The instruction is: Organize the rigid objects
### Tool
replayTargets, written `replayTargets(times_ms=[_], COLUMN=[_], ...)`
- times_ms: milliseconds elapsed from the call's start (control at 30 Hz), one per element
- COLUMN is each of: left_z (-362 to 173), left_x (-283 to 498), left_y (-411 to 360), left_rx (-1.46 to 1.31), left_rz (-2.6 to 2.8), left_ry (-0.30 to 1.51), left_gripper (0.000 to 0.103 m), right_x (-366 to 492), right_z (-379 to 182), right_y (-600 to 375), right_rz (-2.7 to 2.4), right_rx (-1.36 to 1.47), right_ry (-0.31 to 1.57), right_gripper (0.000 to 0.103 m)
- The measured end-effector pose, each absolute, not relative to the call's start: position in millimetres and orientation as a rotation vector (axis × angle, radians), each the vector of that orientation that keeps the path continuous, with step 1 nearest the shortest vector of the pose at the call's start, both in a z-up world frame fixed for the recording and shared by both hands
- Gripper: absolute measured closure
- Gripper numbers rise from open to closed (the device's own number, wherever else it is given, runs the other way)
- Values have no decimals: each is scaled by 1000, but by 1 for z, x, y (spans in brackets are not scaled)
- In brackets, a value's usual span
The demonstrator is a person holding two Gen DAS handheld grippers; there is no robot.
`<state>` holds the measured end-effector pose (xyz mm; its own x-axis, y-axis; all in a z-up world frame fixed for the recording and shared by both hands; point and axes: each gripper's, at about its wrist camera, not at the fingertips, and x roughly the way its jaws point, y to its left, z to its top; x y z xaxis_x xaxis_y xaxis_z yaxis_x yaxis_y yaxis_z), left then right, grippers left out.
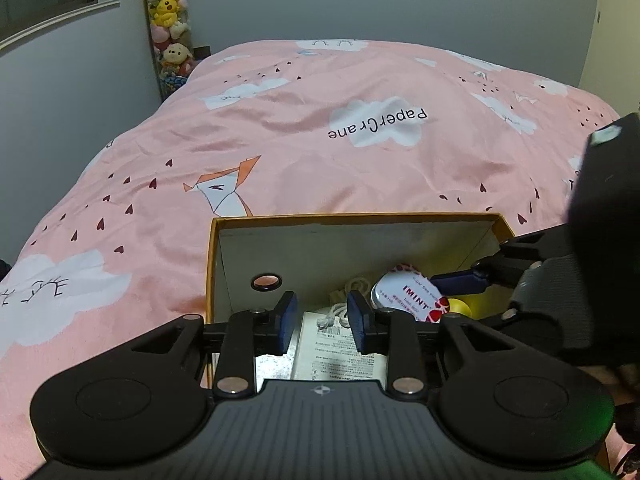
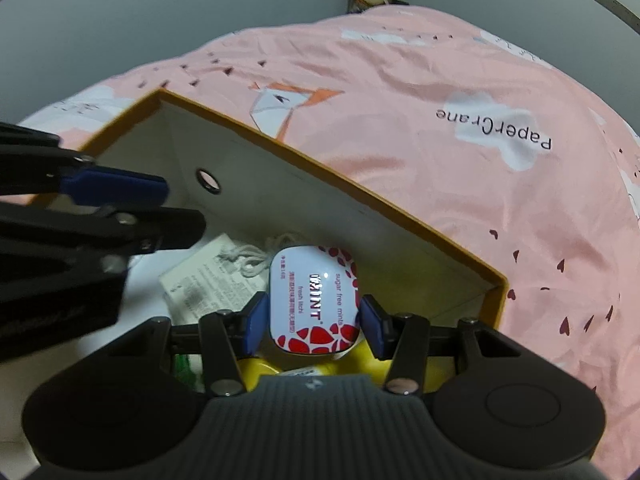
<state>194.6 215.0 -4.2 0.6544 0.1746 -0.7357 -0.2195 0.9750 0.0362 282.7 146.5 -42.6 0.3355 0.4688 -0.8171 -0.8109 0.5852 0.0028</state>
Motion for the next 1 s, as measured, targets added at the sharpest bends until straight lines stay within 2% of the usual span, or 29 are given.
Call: replayTargets(times_ms=[333,467,567,700,767,800,933,1000], left_z=[-2,1,8,26,38,44,66,75], left_x=[190,184,177,166,158,153,132,122], left_y=[211,207,201,194,189,185,171,166], left_rx=[-72,-84,-92,-96,-83,-70,-48,-61], left_rz=[222,213,183,191,198,198,199,196], left_ry=[821,804,769,708,653,624,525,483], left_gripper=[62,60,56,55,51,48,47,45], right_x=[270,263,258,250,245,242,228,218], right_z=[-48,-44,-33,-12,0,6,33,47], right_y=[149,146,140,125,114,108,79,63], right_rz=[835,847,841,842,840,840,840,845], right_rx=[-567,-573,-559,-546,-532,-519,-426,-376], right_ry=[841,824,793,752,733,724,689,675], right_gripper=[53,45,34,33,33,32,27,21])
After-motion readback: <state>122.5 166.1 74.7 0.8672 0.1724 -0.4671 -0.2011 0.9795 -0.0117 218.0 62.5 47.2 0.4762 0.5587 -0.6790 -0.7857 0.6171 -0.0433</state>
